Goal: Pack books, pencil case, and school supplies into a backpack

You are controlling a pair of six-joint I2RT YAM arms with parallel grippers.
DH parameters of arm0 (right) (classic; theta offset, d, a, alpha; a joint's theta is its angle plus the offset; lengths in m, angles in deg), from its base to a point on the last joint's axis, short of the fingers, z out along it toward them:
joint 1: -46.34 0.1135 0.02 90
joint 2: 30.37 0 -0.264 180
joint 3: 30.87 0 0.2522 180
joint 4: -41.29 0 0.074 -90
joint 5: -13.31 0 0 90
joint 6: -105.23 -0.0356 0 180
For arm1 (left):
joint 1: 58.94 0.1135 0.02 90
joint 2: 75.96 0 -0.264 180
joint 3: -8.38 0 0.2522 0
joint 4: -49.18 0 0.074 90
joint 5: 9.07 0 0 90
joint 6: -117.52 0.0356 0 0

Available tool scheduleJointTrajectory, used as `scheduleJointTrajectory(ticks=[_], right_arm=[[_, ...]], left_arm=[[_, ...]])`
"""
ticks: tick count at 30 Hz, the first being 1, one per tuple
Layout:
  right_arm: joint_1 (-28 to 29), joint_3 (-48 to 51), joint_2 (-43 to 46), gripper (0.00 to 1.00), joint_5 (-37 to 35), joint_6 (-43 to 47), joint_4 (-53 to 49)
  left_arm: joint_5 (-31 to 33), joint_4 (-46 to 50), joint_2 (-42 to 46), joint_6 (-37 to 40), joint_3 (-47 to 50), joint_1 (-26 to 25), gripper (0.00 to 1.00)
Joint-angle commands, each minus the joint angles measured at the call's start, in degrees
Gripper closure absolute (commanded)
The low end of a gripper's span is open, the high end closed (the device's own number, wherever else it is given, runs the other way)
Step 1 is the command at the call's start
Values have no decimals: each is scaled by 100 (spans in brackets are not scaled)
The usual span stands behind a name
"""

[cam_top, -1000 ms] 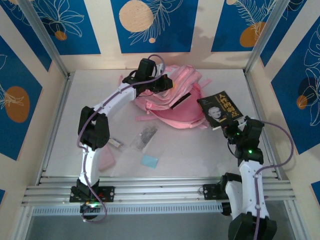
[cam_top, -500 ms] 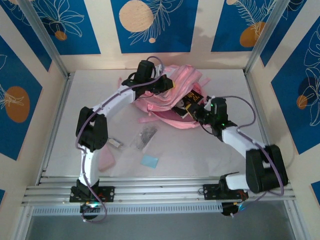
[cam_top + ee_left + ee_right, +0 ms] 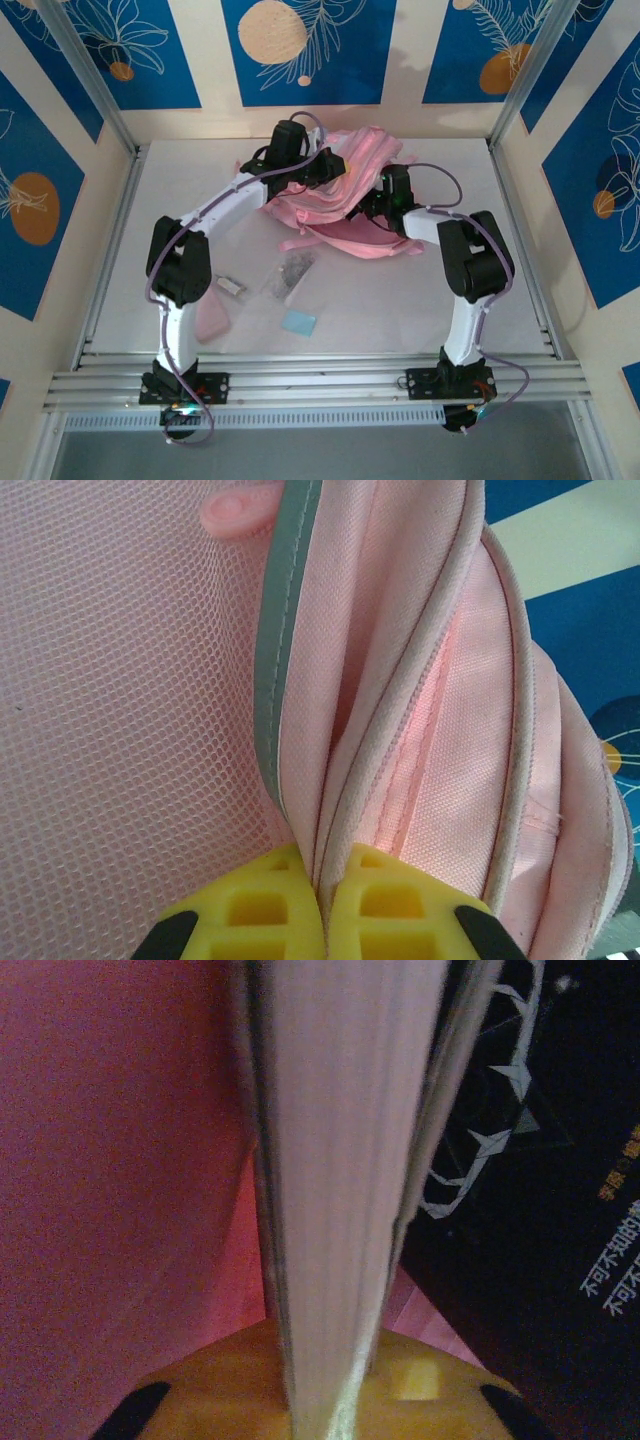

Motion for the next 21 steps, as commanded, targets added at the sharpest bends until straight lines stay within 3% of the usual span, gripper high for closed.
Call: scheduleJointTrajectory(ticks=[1,3,6,18,21], right_arm=[[8,-305,140,63,131,-81,-157],[-45,-202,321,51,119,1,-487],[-177,153,890,44,-95,248,-1137],[-608,958,3523,32,-1114,2430,-4577],[-603,997,4004,14,-1131,2942,-5099]], left_arm=[[-184,-761,380,-177,-5,-46,100],[-177,-822,350,-208,-6,-27,100],[-147,-858,294,-209,-14,2,100],[73,-639,-107,46,40,-104,100],[112,-536,-263,84,35,-180,100]])
